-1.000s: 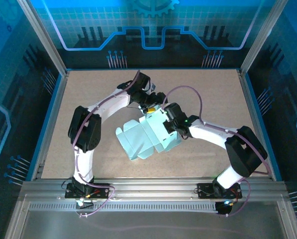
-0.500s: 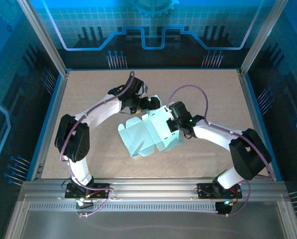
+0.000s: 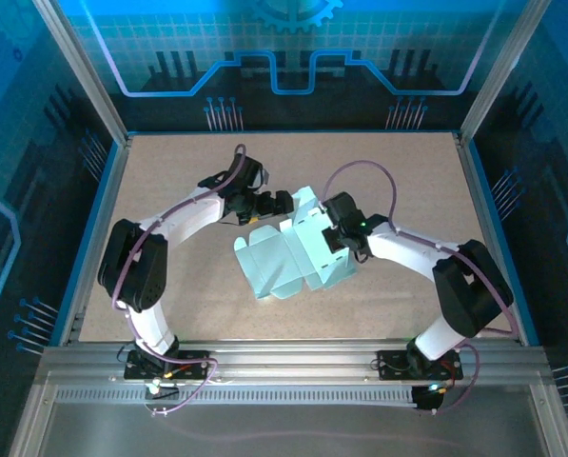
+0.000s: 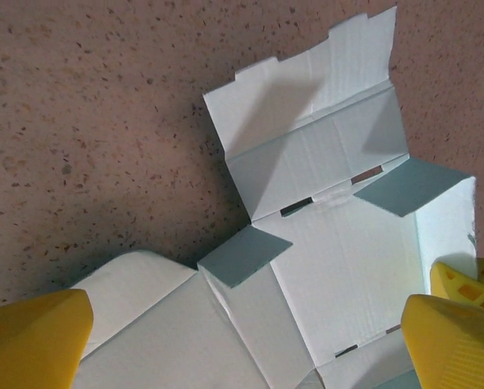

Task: Fold the paper box

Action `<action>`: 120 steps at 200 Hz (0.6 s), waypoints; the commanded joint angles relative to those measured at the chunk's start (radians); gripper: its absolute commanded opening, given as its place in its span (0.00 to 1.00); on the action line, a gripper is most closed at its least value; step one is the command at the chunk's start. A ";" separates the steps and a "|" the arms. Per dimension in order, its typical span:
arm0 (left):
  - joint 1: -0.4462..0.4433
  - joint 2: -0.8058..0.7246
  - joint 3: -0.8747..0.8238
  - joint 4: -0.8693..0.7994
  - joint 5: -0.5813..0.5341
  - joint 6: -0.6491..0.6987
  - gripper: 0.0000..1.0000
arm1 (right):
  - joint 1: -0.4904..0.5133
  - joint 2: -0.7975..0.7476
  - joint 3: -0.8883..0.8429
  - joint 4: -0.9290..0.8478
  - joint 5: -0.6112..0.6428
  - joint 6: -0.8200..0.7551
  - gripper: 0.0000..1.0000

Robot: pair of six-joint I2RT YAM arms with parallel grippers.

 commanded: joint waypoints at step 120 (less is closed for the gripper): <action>0.093 -0.062 -0.094 0.060 0.051 -0.073 0.99 | 0.136 0.193 0.183 -0.143 0.406 -0.157 0.00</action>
